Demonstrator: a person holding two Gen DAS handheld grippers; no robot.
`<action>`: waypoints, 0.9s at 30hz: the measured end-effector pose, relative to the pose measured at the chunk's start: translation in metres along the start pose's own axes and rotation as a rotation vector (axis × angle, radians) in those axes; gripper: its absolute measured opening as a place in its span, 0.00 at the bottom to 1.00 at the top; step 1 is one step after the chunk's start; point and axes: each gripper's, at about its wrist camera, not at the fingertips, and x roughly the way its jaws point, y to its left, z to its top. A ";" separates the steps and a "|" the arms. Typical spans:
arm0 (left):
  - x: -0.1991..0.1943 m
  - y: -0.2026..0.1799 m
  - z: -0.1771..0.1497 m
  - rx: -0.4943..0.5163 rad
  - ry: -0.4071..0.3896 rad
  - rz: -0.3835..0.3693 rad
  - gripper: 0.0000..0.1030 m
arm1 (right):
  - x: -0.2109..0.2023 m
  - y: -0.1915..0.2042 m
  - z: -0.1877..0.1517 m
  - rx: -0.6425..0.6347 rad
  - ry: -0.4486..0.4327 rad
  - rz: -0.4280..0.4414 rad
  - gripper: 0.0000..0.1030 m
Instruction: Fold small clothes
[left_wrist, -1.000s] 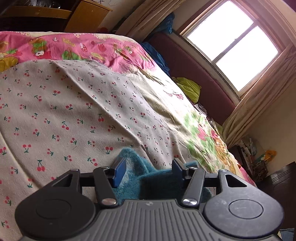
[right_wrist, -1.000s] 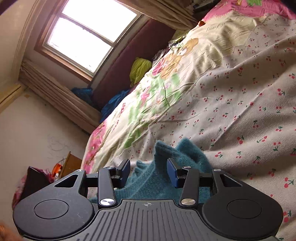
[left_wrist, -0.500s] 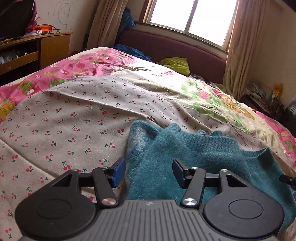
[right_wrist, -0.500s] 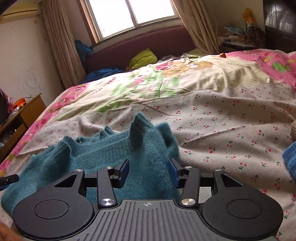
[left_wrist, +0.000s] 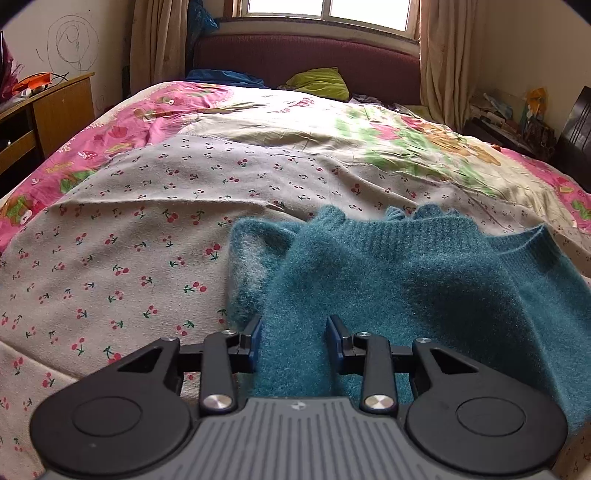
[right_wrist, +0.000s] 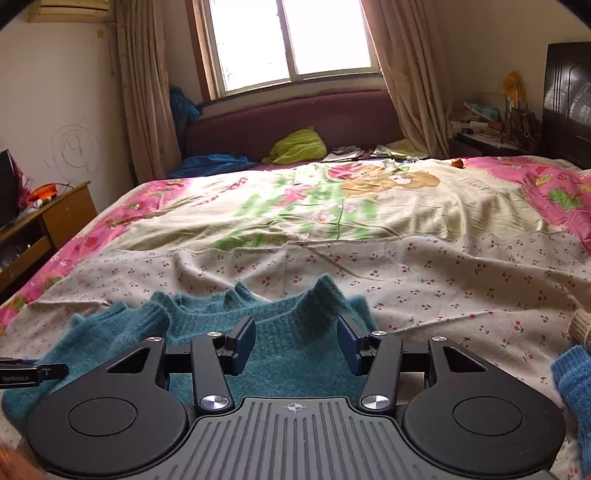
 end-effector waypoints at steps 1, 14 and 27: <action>0.002 0.000 0.001 0.001 0.007 -0.001 0.46 | 0.002 0.008 0.000 -0.003 0.017 0.033 0.48; -0.028 0.004 -0.038 -0.128 -0.153 -0.018 0.22 | 0.115 0.187 0.006 0.033 0.399 0.367 0.53; -0.053 0.041 -0.064 -0.277 -0.216 -0.054 0.23 | 0.132 0.264 -0.010 -0.058 0.481 0.434 0.01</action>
